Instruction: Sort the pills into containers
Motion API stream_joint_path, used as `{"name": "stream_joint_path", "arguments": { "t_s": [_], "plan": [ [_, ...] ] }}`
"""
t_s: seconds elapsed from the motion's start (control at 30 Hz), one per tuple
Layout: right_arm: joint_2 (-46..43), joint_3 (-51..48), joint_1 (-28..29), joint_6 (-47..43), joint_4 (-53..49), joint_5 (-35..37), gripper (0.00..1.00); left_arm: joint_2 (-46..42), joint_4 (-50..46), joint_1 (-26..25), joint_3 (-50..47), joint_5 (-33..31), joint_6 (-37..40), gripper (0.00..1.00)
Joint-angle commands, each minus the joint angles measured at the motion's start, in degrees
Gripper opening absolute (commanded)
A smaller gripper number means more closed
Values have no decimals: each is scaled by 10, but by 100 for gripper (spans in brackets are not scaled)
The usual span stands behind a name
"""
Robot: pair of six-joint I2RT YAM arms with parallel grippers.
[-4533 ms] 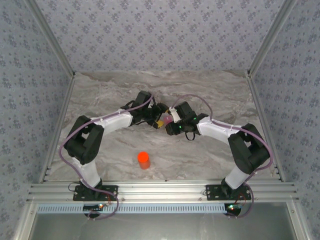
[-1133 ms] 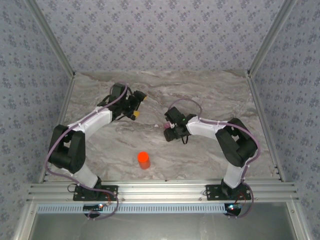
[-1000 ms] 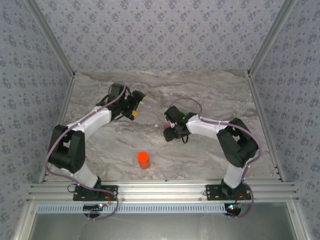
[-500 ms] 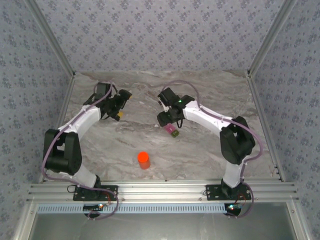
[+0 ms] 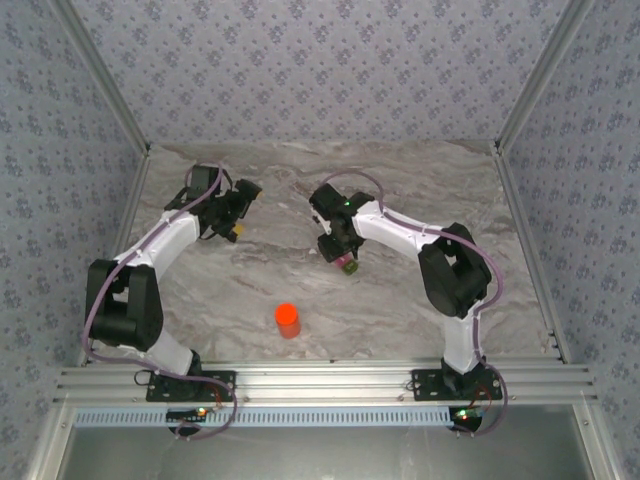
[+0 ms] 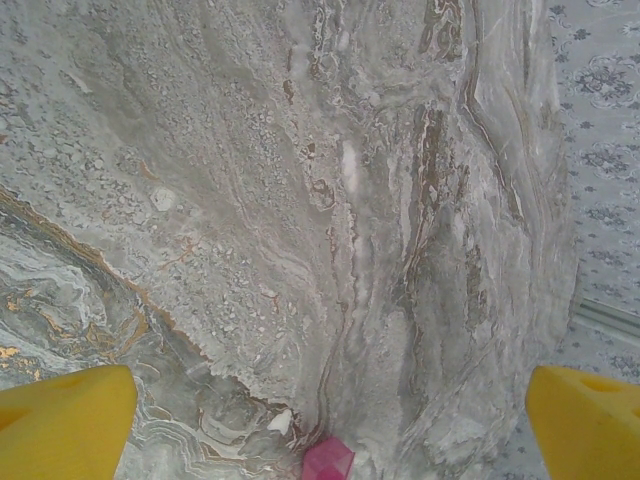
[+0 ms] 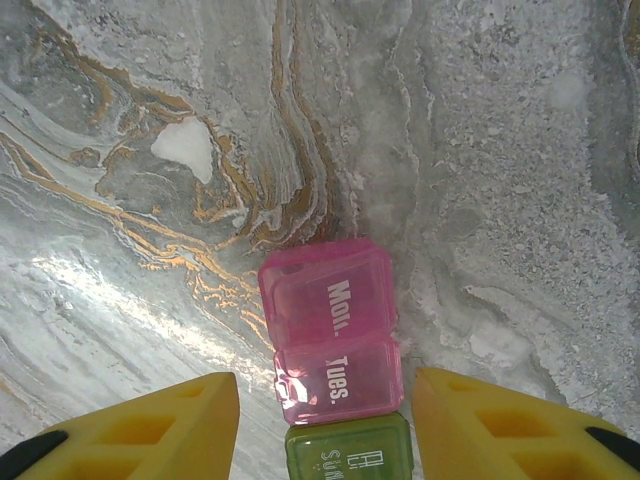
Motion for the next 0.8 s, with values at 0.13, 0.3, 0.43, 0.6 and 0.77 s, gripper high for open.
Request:
{"name": "stream_joint_path", "arguments": {
  "t_s": [0.13,0.3,0.43,0.6,0.77],
  "plan": [
    [25,21,-12,-6,-8,-18,49,1,2,2,12,12,2,100],
    [32,30,-10,-6,-8,-23,50,4,8,2,9,16,-3,100],
    [38,35,-6,-6,-7,-25,51,5,12,2,7,18,-5,100],
    [47,38,-9,-1,-12,-18,47,6,14,2,7,21,-6,100],
    [50,39,-14,0,-13,-18,40,6,15,2,6,22,-8,100]
  ]
}}
